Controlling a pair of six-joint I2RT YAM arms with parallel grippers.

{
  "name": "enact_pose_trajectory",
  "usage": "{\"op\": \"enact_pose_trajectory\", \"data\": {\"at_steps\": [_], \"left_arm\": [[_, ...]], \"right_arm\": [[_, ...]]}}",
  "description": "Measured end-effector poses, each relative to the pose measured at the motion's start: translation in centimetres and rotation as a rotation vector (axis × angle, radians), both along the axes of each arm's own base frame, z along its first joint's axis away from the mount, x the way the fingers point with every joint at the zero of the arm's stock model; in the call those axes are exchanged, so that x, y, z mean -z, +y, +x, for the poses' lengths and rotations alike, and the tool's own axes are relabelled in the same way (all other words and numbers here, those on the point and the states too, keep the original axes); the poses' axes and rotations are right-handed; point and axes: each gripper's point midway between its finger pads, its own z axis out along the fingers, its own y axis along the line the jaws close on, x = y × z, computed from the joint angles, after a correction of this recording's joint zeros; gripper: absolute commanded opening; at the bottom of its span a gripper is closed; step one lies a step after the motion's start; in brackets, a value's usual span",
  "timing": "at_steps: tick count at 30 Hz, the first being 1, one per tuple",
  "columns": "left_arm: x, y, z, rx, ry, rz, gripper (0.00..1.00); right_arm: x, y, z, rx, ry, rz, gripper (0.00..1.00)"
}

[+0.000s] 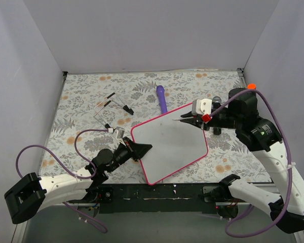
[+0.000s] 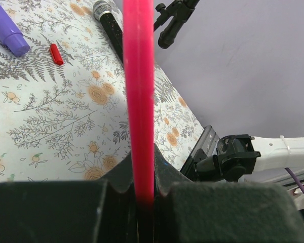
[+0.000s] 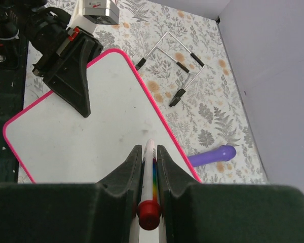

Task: Write a sentence on the whiteboard

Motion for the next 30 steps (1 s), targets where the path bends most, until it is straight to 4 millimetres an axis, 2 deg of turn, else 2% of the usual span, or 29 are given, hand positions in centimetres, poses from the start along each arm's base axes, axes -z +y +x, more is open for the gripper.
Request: {"op": "enact_pose_trajectory", "data": {"at_steps": [2, 4, 9, 11, 14, 18, 20, 25, 30], "left_arm": [[0.0, 0.0, 0.0, -0.002, 0.0, 0.0, 0.0], [-0.1, 0.0, 0.1, -0.003, 0.001, 0.001, 0.0], [-0.4, -0.2, 0.2, -0.006, 0.002, 0.005, 0.0], [-0.5, -0.2, 0.3, -0.006, 0.001, 0.007, 0.0], [-0.6, -0.3, 0.3, -0.006, 0.004, 0.012, 0.0], [-0.8, -0.5, 0.4, -0.003, 0.006, 0.016, 0.0], [-0.8, -0.7, 0.3, 0.001, 0.008, 0.018, 0.0], [-0.8, -1.3, 0.3, 0.012, 0.008, 0.026, 0.0], [-0.9, -1.5, 0.2, 0.017, 0.0, 0.026, 0.0]], "right_arm": [[-0.8, -0.4, -0.5, -0.014, -0.062, -0.01, 0.01], [-0.6, -0.8, -0.6, -0.01, -0.09, -0.046, 0.01], [-2.8, -0.9, 0.9, 0.037, -0.139, -0.071, 0.01], [-2.7, -0.7, 0.8, 0.025, -0.117, -0.063, 0.01], [-0.2, -0.6, -0.5, -0.016, -0.038, -0.056, 0.01], [6.2, -1.3, -3.3, -0.077, 0.131, -0.093, 0.01], [8.2, -1.5, -4.3, -0.114, 0.176, -0.118, 0.01], [8.7, -0.9, -5.2, -0.207, 0.111, -0.157, 0.01], [8.8, 1.2, -5.0, -0.25, 0.073, -0.182, 0.01]]}}
